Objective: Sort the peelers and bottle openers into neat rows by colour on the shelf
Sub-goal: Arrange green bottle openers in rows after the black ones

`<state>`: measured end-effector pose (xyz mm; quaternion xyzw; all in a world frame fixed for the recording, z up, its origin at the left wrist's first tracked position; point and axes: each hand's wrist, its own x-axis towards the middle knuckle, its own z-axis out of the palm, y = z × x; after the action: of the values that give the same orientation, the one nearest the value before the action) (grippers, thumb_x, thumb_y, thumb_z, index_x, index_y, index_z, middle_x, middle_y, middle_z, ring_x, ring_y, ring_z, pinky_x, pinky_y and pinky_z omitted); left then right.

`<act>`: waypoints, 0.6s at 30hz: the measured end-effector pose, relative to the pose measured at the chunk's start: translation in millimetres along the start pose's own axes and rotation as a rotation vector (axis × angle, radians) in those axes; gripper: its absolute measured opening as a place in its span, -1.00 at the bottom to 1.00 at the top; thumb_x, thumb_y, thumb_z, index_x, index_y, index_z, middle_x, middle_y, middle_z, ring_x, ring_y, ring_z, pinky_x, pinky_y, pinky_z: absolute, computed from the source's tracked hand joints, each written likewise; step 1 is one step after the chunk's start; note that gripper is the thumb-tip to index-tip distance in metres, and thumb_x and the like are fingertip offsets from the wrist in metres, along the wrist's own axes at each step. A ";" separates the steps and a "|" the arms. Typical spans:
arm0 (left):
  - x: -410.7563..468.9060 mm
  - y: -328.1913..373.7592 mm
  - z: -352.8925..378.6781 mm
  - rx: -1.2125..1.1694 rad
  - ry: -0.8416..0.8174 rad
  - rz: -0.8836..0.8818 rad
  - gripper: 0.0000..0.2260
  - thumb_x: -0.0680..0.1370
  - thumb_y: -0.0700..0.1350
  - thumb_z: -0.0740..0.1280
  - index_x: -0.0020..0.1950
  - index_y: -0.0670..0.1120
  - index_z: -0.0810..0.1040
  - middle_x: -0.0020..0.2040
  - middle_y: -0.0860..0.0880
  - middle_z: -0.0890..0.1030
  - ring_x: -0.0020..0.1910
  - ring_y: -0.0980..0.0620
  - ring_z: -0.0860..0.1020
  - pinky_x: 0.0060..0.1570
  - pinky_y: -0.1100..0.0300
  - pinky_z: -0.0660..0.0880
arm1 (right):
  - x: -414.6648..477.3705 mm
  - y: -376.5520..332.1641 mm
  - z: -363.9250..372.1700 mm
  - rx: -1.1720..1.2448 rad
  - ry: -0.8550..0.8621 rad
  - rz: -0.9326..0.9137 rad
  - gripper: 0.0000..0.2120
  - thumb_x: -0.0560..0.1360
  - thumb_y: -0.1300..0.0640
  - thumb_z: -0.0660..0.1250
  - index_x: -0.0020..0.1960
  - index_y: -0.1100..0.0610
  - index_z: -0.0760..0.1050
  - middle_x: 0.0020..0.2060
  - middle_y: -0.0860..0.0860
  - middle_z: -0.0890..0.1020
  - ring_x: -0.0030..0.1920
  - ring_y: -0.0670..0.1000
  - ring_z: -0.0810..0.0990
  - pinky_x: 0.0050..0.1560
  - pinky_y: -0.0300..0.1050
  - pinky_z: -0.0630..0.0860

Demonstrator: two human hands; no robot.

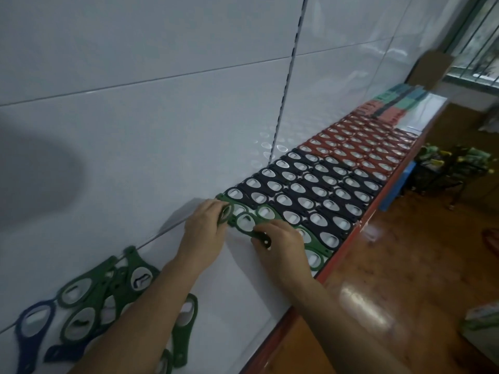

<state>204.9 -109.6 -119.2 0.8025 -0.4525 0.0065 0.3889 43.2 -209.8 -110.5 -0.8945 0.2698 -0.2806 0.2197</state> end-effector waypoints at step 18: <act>-4.2 -10.6 6.7 0.202 -0.125 -0.034 -0.70 0.65 -0.06 0.30 0.39 0.02 0.56 0.38 0.13 0.48 0.34 0.05 0.47 0.28 -0.02 0.32 | -3.9 3.9 7.9 -0.142 -0.080 0.044 -0.81 0.57 0.17 0.31 0.02 0.06 0.71 -0.14 -0.01 0.53 -0.17 0.02 0.51 -0.27 -0.12 0.37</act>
<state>207.9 -107.8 -131.9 0.8439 -0.4591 -0.0047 0.2774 44.0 -208.5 -120.0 -0.9121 0.2998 -0.2199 0.1726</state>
